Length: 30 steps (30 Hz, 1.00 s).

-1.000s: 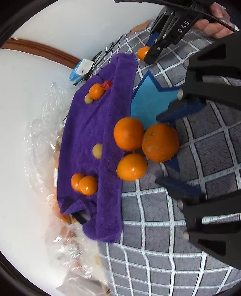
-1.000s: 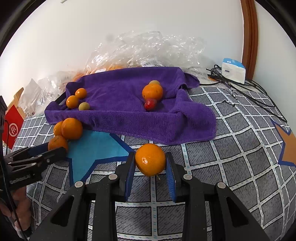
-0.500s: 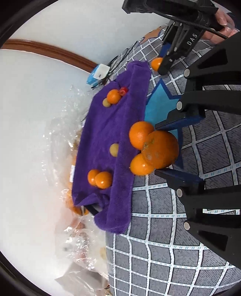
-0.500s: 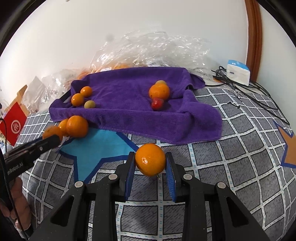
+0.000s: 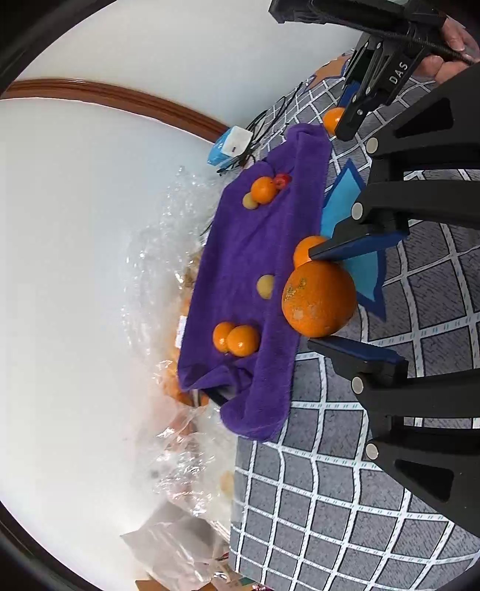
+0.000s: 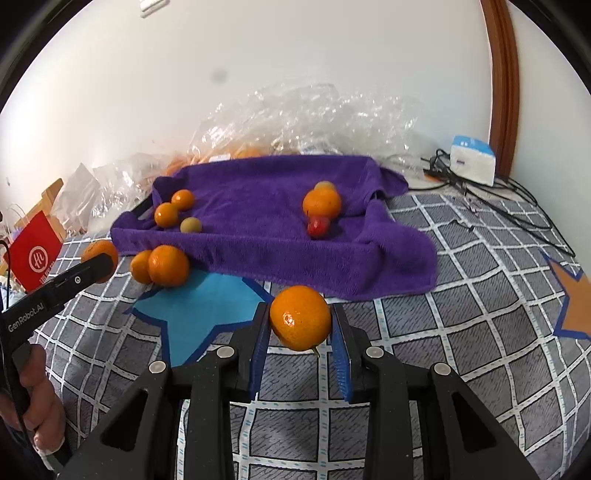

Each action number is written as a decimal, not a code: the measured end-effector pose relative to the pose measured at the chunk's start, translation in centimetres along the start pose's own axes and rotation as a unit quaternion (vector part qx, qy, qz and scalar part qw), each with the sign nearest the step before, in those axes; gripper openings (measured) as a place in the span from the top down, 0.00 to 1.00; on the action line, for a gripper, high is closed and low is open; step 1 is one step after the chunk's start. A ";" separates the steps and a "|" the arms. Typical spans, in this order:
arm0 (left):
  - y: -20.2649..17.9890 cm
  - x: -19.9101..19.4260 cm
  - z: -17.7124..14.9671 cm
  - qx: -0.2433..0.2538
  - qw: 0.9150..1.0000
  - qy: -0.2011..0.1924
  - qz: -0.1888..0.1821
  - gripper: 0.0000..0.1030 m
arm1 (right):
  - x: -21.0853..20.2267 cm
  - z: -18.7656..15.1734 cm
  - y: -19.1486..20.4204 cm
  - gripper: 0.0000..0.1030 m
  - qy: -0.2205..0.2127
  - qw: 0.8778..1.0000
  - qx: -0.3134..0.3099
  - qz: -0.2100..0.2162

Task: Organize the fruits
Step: 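Lift both held oranges from the pile, then carry both held oranges over the purple towel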

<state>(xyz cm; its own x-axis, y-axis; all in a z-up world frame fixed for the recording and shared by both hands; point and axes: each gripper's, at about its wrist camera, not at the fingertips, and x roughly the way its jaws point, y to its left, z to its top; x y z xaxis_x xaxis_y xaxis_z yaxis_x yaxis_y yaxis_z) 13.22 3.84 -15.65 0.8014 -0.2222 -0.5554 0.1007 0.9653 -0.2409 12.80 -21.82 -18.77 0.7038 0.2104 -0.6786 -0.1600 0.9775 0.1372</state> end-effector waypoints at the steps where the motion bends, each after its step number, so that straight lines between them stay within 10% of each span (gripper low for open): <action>1: 0.0 -0.1 0.0 0.000 1.000 -0.002 0.004 0.62 | -0.2 0.1 0.0 0.69 -0.003 1.000 0.002 0.004; 20: 3.4 -3.1 5.6 -0.037 0.997 -0.044 0.059 0.62 | 0.6 8.5 -1.0 0.69 -0.021 0.999 0.011 0.034; 30: 2.4 2.5 9.5 -0.041 0.998 -0.023 0.040 0.62 | 5.5 10.0 1.4 0.69 0.016 0.999 -0.022 0.045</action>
<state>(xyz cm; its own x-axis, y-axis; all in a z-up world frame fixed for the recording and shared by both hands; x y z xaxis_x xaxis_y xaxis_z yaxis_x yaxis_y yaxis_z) 21.08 6.86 -10.00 0.8315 -0.1355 -0.5388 -0.0122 0.9651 -0.2615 23.39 -19.20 -15.11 0.6622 0.2964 -0.6882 -0.2528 0.9530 0.1672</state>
